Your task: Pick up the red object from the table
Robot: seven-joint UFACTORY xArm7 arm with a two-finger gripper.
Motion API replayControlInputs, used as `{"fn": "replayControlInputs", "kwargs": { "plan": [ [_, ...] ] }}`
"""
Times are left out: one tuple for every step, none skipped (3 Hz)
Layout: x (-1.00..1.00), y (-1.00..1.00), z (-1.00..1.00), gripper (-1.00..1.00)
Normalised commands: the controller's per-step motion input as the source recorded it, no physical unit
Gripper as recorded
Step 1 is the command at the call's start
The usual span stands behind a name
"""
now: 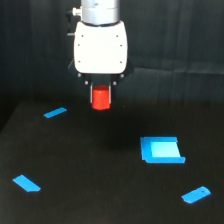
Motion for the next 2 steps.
{"fn": "replayControlInputs", "kwargs": {
  "plan": [
    [-0.05,0.11,0.1,-0.94],
    [0.02,0.09,0.07,-0.95]
  ]
}}
